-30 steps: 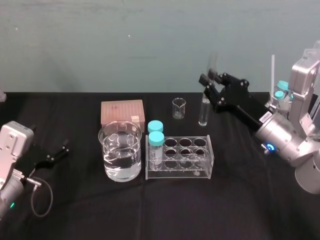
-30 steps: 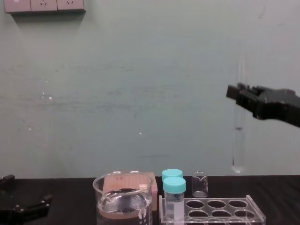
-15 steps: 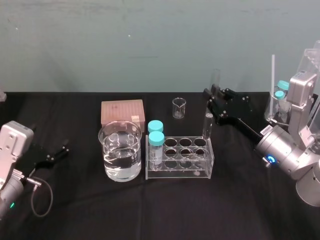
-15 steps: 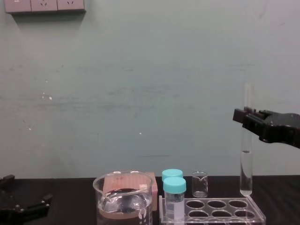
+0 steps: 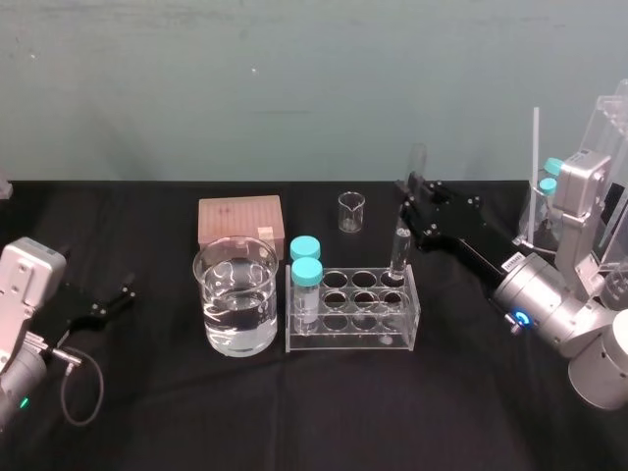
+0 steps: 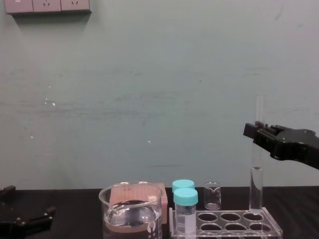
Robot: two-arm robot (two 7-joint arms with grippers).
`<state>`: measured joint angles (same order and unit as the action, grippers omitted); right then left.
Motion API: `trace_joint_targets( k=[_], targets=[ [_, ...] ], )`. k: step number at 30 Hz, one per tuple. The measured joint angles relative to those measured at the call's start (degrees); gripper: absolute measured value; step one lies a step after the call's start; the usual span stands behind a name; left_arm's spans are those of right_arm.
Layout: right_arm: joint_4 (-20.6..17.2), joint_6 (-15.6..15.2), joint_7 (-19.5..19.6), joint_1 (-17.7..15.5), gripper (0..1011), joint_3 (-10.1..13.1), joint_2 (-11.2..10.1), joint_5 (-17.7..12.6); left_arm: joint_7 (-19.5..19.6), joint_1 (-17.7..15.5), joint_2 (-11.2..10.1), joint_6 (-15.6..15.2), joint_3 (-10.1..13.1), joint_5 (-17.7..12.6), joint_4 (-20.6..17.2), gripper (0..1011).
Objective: Hold the test tube with one hand and immerse one end into the beaker, then return it to the test tube rack.
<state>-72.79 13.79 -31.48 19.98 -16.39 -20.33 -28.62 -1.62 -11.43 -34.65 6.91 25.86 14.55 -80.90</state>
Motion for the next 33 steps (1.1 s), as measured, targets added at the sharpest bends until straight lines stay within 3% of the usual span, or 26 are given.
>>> trace_joint_targets(
  k=[33],
  targets=[
    [7.4, 2.2, -1.4, 1.6, 225, -0.6, 2.5, 1.4, 0.0, 0.0, 0.0, 0.0, 0.0, 0.0, 0.0, 1000]
  ],
)
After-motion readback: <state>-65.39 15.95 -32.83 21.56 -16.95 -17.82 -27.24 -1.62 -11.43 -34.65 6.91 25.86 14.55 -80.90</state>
